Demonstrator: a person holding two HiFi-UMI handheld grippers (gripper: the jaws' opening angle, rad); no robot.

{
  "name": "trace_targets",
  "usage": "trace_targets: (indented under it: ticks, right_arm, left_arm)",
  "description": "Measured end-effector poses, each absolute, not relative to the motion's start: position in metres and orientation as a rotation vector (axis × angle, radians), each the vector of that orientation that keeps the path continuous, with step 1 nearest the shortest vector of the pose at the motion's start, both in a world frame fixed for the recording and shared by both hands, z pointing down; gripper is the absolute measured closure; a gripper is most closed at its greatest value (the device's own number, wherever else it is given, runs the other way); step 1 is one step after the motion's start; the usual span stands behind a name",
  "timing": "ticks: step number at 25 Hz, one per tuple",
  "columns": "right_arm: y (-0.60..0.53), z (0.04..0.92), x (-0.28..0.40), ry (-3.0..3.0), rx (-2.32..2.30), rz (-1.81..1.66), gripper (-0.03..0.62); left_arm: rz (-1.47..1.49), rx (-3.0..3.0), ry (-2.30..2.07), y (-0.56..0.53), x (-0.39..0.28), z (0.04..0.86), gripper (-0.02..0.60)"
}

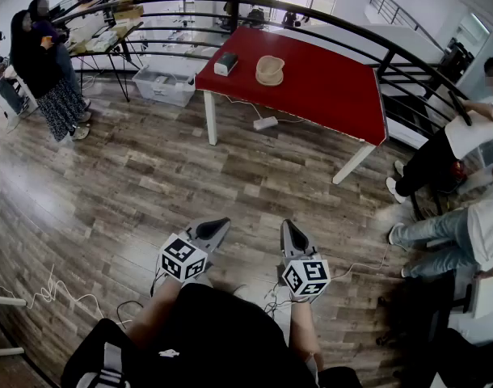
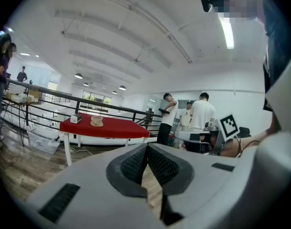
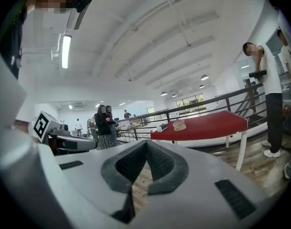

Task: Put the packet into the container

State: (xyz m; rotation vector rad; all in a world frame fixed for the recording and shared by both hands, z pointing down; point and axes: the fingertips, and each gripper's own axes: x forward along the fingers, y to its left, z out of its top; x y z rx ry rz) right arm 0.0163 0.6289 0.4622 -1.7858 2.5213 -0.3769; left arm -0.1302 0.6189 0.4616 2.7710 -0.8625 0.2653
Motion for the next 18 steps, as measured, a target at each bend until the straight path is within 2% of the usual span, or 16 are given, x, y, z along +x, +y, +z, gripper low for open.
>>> trace_targets:
  ticks: [12,18]
  right_arm:
    - [0.608,0.484,0.02,2.58,-1.717,-0.458,0.572]
    - [0.547,0.485,0.023,2.615,-1.713,-0.436,0.571]
  left_arm:
    - [0.36,2.886,-0.938,0.613,-0.103,0.468,0.573]
    - [0.197,2.858,-0.906,0.55,-0.098,0.459,0.574]
